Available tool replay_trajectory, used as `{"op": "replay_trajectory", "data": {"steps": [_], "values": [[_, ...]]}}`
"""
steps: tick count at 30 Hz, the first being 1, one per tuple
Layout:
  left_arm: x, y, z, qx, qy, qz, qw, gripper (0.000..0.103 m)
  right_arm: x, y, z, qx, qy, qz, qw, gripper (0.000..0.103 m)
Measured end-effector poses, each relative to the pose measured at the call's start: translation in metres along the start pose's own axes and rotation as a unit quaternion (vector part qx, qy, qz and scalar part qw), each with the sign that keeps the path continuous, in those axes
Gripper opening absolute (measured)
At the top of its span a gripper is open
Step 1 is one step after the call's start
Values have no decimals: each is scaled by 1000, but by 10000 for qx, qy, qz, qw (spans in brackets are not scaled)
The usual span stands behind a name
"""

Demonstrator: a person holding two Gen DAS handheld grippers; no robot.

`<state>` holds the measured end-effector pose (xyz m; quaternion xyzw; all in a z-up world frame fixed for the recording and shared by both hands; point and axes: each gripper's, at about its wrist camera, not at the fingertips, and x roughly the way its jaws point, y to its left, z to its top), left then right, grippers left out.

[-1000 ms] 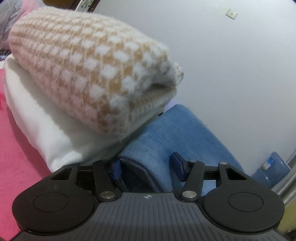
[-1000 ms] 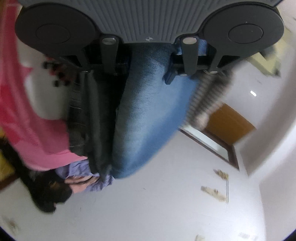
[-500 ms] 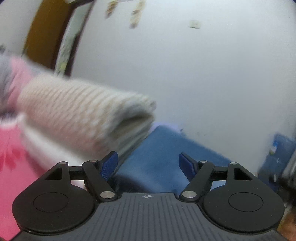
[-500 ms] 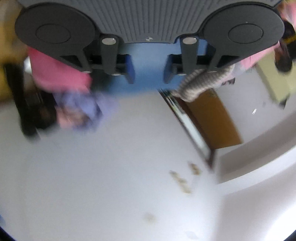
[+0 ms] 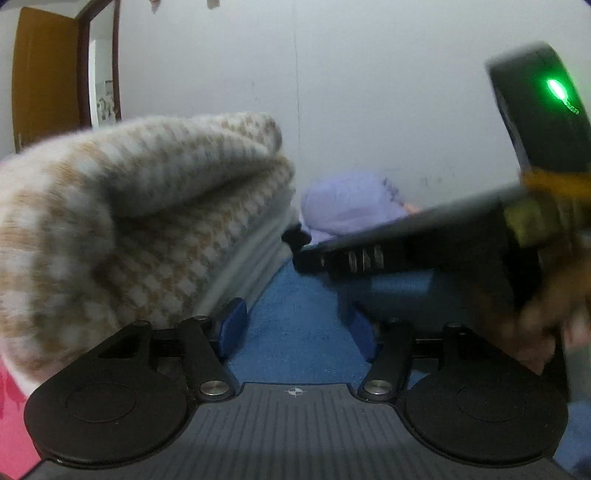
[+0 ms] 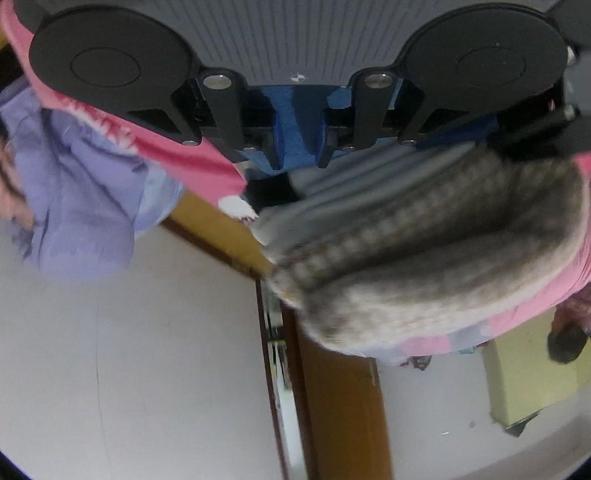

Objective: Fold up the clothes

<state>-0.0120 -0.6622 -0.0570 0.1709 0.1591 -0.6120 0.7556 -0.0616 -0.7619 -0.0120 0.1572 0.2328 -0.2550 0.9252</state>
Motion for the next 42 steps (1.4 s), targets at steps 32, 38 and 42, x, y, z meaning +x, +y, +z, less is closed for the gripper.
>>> {"op": "replay_trajectory", "data": {"steps": [32,38,42], "values": [[-14,-13,7,113,126,-269,9995,70,-100,-33,-50,189,-724,-591,9954,14],[-30,-10,9,175,19,-307,9994,71,-199,-32,-81,416,-1463,-56,9883,15],[-24,-16,-1,315,124,-124,9993,72,-232,13,-128,-790,-1509,105,9853,15]]}}
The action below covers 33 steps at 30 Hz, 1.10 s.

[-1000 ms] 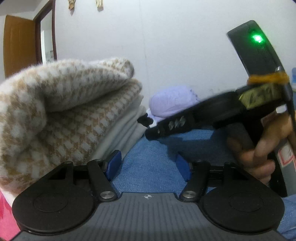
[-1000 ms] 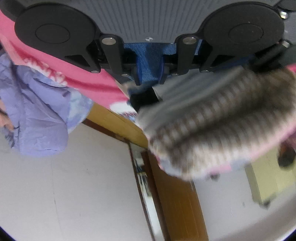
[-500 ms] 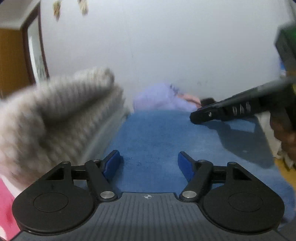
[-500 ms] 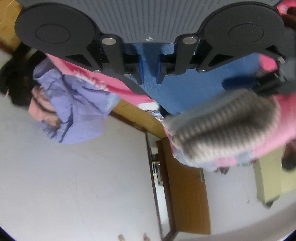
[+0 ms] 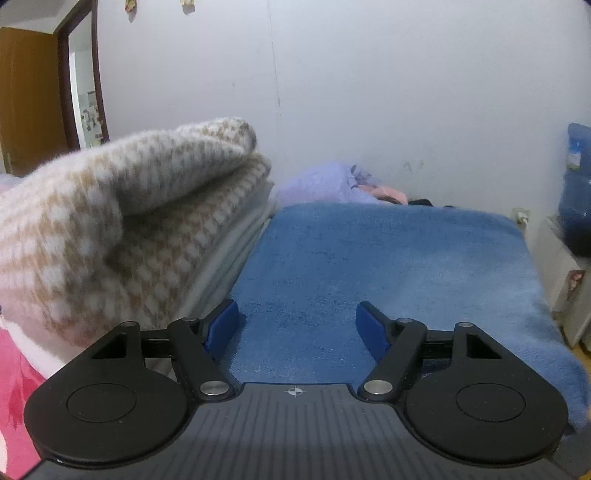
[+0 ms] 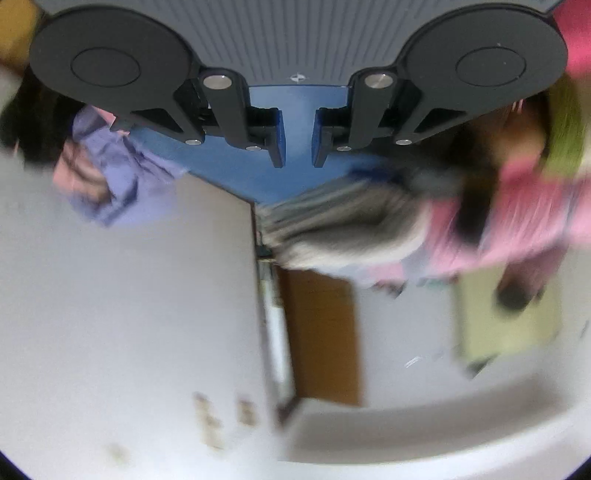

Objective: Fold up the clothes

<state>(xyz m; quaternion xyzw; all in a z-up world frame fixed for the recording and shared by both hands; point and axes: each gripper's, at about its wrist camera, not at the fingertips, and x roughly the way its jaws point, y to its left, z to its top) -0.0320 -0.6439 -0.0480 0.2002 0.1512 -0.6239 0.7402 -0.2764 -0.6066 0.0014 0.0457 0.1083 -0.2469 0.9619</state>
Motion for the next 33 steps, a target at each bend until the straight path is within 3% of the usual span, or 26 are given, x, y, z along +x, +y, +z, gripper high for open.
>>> {"op": "replay_trajectory", "data": {"steps": [2,4,6,10,12,16,19,21,23,26,28,33], "values": [[8,0,1,-55,15,27,10000,72,2,23,-23,-724,331,4,9968,14],[11,-3,3,14,76,60,10000,73,15,39,-50,-1450,714,-309,9864,14],[8,-8,3,174,127,123,9997,73,14,47,-58,-1815,653,-476,9801,14],[13,-2,6,7,268,139,9995,74,-5,51,-30,-1395,303,-455,9887,14],[14,-2,7,-2,312,172,9994,74,-11,55,-26,-1309,141,-196,9911,14],[17,-4,10,17,451,278,9986,74,13,55,-52,-1623,745,-245,9836,14],[20,-6,14,-10,563,399,9976,74,4,44,-30,-1095,622,-52,9920,14],[22,-6,15,-26,607,447,9972,75,-4,26,-10,-388,246,56,9989,15],[25,-7,16,-34,644,490,9967,75,-1,4,3,282,44,-341,9990,16],[24,-8,16,-14,656,522,9965,75,19,-24,-1,761,245,-1055,9912,16],[25,-9,15,21,666,523,9964,75,37,-38,-14,986,635,-1224,9855,14],[24,-15,13,244,632,617,9958,75,38,-44,-21,1403,719,-1298,9789,14]]}}
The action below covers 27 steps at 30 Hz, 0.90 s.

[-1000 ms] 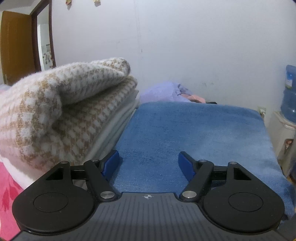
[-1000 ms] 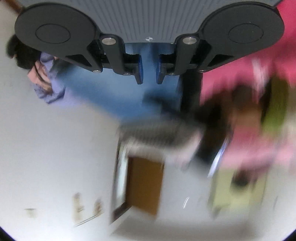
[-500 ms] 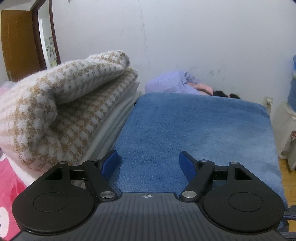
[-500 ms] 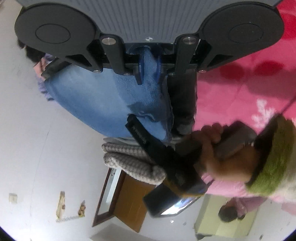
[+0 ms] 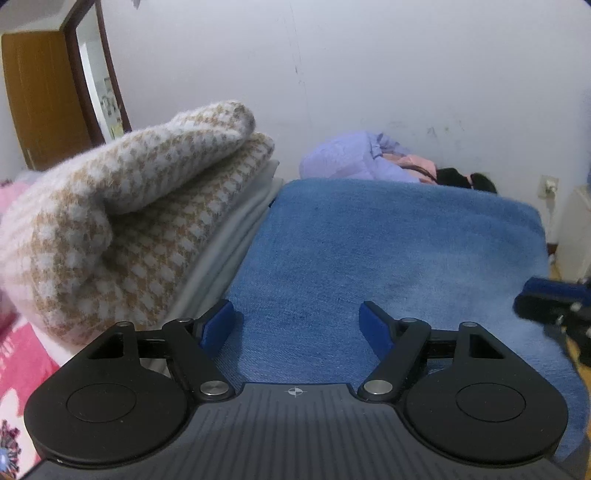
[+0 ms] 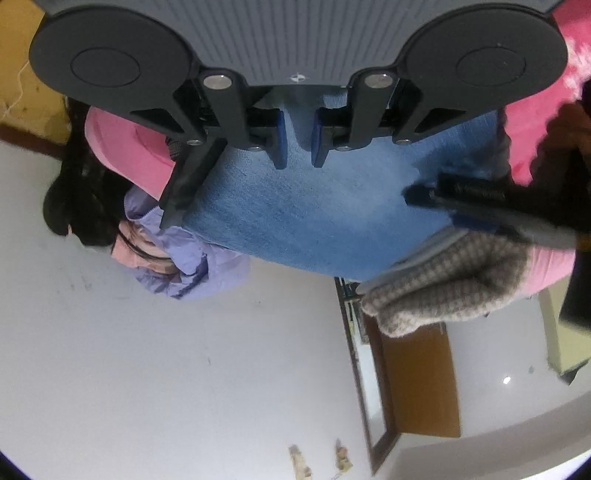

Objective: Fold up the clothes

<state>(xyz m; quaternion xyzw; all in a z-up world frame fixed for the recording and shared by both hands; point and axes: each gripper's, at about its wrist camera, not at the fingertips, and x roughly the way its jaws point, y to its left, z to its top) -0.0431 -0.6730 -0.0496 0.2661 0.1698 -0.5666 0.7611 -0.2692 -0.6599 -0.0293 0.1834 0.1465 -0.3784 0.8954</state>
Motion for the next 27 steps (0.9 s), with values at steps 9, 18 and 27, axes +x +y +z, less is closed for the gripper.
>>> {"op": "replay_trajectory", "data": {"steps": [9,18,27], "values": [[-2,1,0,-2,8,-4,10000,76,17,-10,13,-1,-462,-450,9979,14],[-2,5,-6,-38,-142,-118,9998,76,22,-23,35,288,-484,-311,9979,14],[-33,10,-4,-54,-993,-488,9938,72,54,-45,17,528,-262,-550,9968,14]]}}
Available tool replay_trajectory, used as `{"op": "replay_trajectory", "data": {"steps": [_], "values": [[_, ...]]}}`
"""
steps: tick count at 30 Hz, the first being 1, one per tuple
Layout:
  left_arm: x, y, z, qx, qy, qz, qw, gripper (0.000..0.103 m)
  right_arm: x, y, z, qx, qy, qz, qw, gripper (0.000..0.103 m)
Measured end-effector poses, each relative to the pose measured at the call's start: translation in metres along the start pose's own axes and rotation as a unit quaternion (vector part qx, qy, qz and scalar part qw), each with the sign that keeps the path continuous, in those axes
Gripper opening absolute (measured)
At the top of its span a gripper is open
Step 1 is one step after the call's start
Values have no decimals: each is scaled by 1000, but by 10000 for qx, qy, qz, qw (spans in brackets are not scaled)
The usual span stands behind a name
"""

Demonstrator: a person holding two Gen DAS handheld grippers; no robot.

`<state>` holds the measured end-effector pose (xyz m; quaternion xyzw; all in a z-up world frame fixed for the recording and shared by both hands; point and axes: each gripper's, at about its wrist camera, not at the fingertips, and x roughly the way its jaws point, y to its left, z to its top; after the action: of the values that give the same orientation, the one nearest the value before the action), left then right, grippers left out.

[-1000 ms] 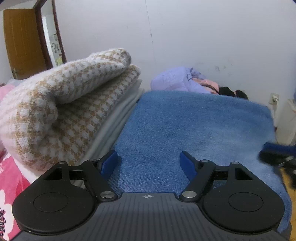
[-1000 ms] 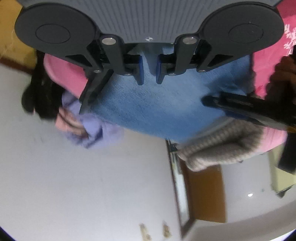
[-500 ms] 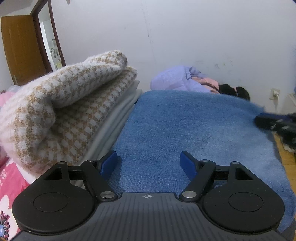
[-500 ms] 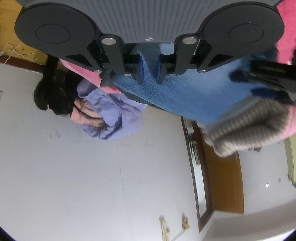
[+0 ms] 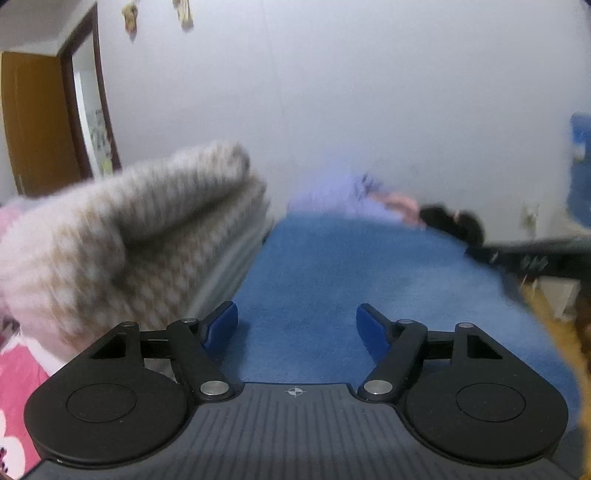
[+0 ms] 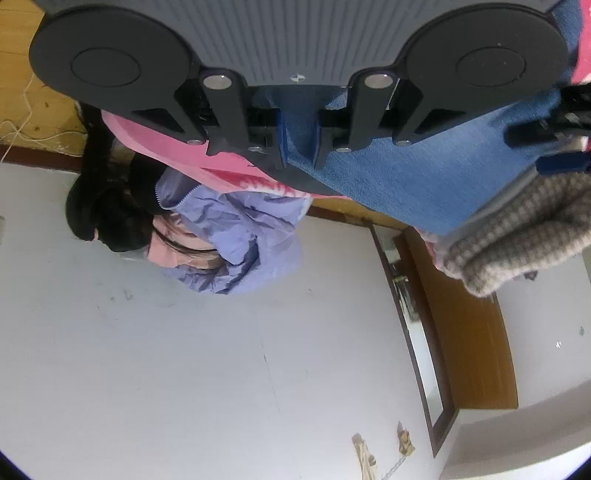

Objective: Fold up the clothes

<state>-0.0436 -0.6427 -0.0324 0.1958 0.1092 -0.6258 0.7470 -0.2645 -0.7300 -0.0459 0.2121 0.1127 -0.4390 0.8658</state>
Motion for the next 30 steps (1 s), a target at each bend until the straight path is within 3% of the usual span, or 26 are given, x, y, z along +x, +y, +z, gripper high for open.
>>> {"op": "replay_trajectory", "data": {"steps": [3,6,9,13,19,25,27,30], "values": [[5,-7,22,77,-113,-216,9997,72,-4,4,-5,-203,-122,-52,9997,15],[43,-12,41,200,162,-251,9994,72,-7,4,-8,-225,-210,-25,9995,15],[85,-5,51,-104,586,-370,9975,67,-9,2,-11,-233,-297,28,9993,15],[112,9,48,-517,859,-557,9934,72,-9,-3,-15,-219,-375,130,9990,15],[113,15,33,-709,863,-740,9910,73,-5,-18,-20,140,-345,404,9985,14],[100,10,37,-590,741,-469,9944,75,-6,-21,-14,298,-244,435,9983,15],[87,10,40,-586,660,-335,9955,75,-19,-21,-4,395,-269,519,9975,16],[52,15,44,-626,453,-176,9969,75,-64,-11,3,183,-706,1007,9922,16]]}}
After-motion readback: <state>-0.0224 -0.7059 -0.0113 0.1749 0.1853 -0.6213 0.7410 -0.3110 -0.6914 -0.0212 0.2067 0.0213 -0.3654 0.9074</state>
